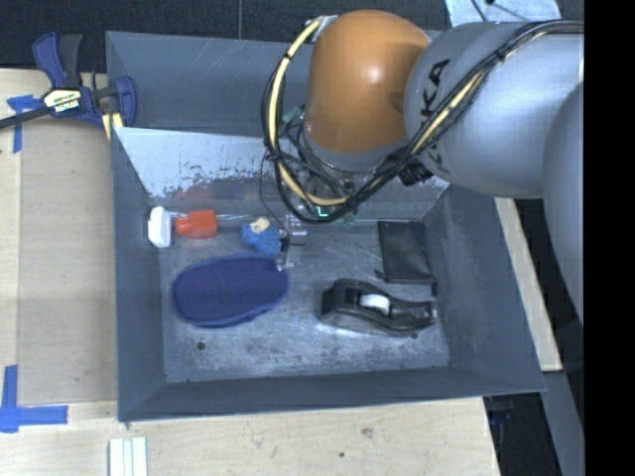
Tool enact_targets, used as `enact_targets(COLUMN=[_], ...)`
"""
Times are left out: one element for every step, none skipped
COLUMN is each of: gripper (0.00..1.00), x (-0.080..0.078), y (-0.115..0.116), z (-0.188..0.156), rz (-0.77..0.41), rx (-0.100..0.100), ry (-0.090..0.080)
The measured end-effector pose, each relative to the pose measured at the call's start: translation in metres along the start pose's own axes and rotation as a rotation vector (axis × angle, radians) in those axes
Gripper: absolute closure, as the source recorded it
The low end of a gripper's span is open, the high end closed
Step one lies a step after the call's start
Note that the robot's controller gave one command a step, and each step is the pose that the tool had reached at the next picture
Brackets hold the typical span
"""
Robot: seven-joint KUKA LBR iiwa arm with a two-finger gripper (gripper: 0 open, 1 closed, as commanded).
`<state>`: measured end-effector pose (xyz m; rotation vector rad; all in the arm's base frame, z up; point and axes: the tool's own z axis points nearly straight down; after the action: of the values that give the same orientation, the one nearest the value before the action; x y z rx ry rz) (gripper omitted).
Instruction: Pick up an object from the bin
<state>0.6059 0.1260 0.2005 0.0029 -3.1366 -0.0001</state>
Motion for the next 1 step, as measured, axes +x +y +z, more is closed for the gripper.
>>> enact_targets(gripper=[0.0], x=[-0.0199], y=[-0.0181], z=[0.1326], rz=[0.032], rx=[-0.001], ry=[0.005])
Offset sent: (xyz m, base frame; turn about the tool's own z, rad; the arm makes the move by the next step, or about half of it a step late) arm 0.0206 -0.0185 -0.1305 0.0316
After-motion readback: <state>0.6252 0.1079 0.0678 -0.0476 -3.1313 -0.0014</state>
